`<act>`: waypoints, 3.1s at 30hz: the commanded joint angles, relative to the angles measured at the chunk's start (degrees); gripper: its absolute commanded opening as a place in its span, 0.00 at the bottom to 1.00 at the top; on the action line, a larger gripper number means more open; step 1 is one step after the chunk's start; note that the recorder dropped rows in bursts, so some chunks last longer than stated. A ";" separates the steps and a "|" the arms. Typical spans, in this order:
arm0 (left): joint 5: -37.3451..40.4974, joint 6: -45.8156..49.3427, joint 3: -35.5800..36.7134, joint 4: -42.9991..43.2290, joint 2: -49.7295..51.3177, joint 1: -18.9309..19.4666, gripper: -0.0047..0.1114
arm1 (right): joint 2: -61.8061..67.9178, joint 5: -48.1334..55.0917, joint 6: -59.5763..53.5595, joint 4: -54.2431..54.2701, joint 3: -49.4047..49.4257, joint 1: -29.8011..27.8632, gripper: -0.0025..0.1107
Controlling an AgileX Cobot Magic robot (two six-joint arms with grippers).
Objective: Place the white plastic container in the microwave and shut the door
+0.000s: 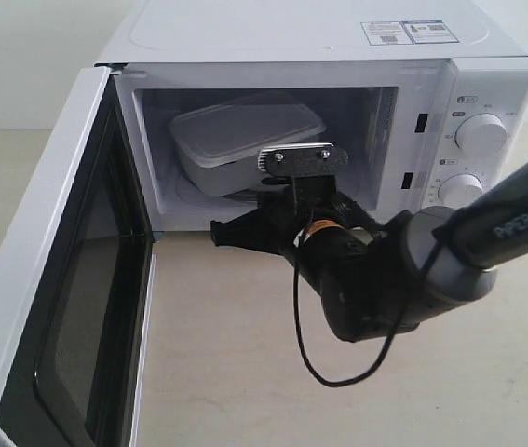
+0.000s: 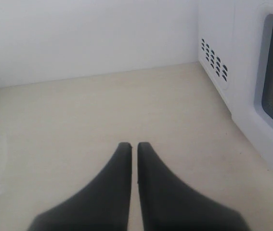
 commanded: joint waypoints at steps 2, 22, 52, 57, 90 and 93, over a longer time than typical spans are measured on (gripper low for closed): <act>-0.20 -0.62 0.14 -0.51 -0.17 0.08 0.08 | -8.42 -1.14 0.07 1.72 8.70 2.58 0.02; -0.20 -0.62 0.14 -0.51 -0.17 0.08 0.08 | -44.82 24.61 -5.78 5.64 21.85 5.80 0.02; -0.20 -0.62 0.14 -0.51 -0.17 0.08 0.08 | -58.60 91.49 -6.35 -9.75 2.57 -22.12 0.02; -0.20 -0.62 0.14 -0.51 -0.17 0.08 0.08 | -65.71 91.63 -6.19 -9.75 2.57 -22.12 0.02; -29.92 -19.06 0.14 -50.75 -0.17 0.08 0.08 | -67.01 94.27 -6.81 -9.72 2.57 -22.12 0.02; -33.12 -19.08 -0.03 -49.61 -0.17 0.08 0.08 | -67.01 94.53 -6.81 -9.72 2.57 -22.12 0.02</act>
